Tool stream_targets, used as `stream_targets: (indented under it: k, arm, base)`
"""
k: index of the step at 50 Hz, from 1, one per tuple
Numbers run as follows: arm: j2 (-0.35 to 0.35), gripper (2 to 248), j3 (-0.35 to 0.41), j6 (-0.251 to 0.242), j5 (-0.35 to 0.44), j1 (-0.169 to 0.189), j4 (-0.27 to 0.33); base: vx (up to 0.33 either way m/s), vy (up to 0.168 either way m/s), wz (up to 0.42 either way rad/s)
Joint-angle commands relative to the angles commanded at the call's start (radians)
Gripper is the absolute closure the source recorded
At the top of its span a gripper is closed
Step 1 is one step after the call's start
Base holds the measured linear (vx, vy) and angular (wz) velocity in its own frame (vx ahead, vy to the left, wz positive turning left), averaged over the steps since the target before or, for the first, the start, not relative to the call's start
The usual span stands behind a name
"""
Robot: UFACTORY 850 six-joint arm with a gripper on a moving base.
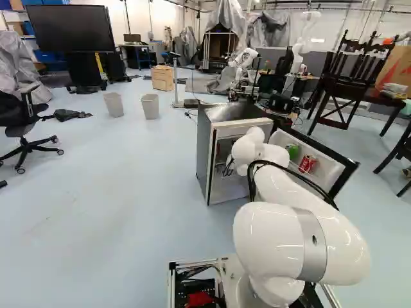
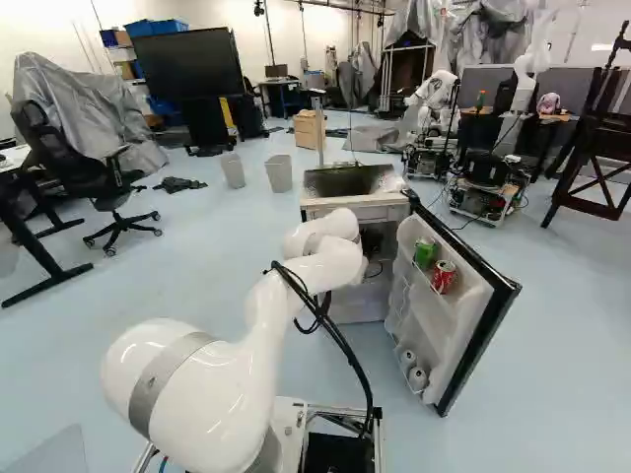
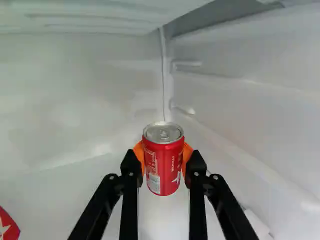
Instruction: Grab a drink from the fridge
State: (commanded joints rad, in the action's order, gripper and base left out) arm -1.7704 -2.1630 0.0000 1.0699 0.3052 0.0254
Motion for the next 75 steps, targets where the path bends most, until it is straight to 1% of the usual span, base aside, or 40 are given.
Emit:
stream_targets:
  k: [50,75]
  arm:
    - [0.207,156,0.350,0.000,0.000,0.002,0.000]
    - [0.293,156,0.501,0.000,0.000,0.002,0.000]
  base:
    - [0.000,0.000,0.000]
    - [0.000,0.000,0.000]
